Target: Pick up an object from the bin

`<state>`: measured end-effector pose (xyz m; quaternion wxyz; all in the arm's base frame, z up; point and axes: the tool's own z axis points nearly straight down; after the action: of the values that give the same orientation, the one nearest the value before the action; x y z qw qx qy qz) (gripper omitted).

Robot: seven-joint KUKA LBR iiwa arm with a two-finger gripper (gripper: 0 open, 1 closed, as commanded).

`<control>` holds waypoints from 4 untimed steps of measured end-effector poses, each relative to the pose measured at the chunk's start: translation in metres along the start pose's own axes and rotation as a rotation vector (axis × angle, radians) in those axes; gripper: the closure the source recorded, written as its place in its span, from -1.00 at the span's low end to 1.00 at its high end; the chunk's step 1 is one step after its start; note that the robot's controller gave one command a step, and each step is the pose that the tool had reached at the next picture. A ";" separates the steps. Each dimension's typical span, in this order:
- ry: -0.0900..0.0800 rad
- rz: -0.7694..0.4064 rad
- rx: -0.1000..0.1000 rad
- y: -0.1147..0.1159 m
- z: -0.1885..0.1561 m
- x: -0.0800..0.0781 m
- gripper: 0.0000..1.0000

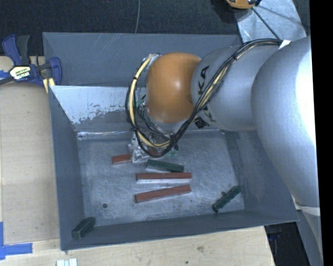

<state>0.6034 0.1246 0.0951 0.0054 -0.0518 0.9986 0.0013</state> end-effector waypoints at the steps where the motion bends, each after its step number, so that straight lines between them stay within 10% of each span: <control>1: 0.007 0.001 0.001 -0.001 0.005 0.003 -1.00; 2: 0.008 0.001 0.001 -0.001 0.006 0.003 -1.00; 3: -0.011 -0.125 -0.001 0.002 0.018 -0.002 1.00; 4: -0.011 -0.124 -0.001 0.002 0.018 -0.002 1.00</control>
Offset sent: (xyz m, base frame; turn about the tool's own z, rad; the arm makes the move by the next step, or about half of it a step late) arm 0.0000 0.0000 0.0000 0.0000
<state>0.6056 0.1269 0.0776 0.0111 -0.1138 0.9934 0.0016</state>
